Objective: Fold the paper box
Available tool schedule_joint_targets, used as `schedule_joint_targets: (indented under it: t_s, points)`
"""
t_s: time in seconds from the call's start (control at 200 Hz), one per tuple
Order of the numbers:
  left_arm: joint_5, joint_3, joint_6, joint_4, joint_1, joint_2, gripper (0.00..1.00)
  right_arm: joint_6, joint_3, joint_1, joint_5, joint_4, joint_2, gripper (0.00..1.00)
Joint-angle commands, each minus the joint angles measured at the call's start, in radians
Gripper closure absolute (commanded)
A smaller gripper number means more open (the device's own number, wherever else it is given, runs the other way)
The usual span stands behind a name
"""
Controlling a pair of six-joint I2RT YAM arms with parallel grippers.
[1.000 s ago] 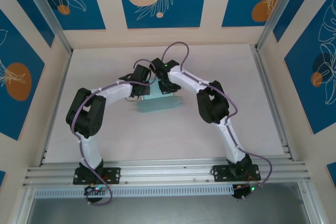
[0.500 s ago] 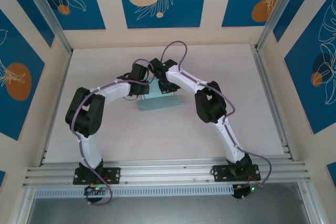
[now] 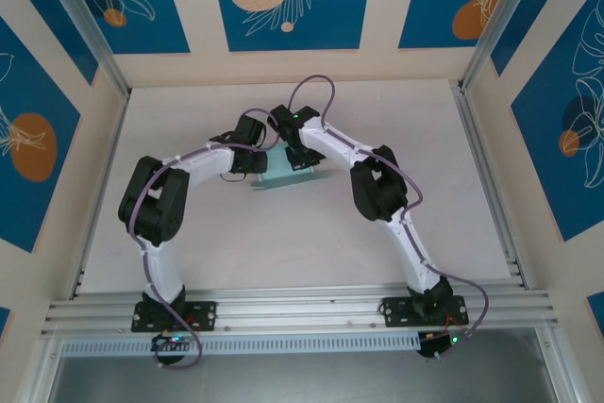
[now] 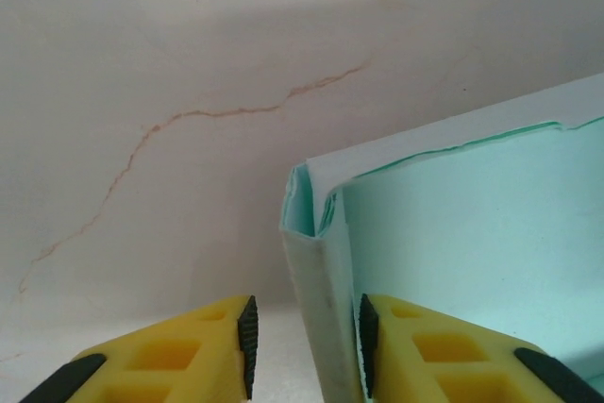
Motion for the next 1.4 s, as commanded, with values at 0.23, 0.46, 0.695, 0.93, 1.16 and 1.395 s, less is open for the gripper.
schedule_joint_targets:
  t_s: [0.23, 0.46, 0.695, 0.93, 1.16, 1.395]
  points:
    - [0.048, 0.027, -0.017, -0.205, -0.037, 0.041, 0.58, -0.003, -0.033, -0.015, -0.052, -0.129, 0.089, 0.91]
    - [-0.055, 0.052, 0.000, -0.269, -0.045, 0.063, 0.87, -0.002, -0.020, -0.015, -0.052, -0.139, 0.084, 0.90]
    - [-0.305, 0.111, 0.040, -0.394, -0.047, 0.141, 0.90, 0.056, -0.043, -0.024, 0.049, -0.218, 0.053, 0.88]
    - [-0.327, 0.125, 0.027, -0.393, -0.047, 0.180, 1.00, 0.120, 0.031, -0.025, 0.163, -0.378, 0.141, 0.89]
    - [-0.224, 0.132, 0.014, -0.328, -0.047, 0.176, 1.00, 0.077, 0.049, -0.009, 0.078, -0.311, 0.189, 0.89]
    - [-0.011, 0.108, -0.019, -0.189, -0.047, 0.042, 0.62, -0.003, 0.064, 0.009, -0.030, -0.196, 0.177, 0.85]
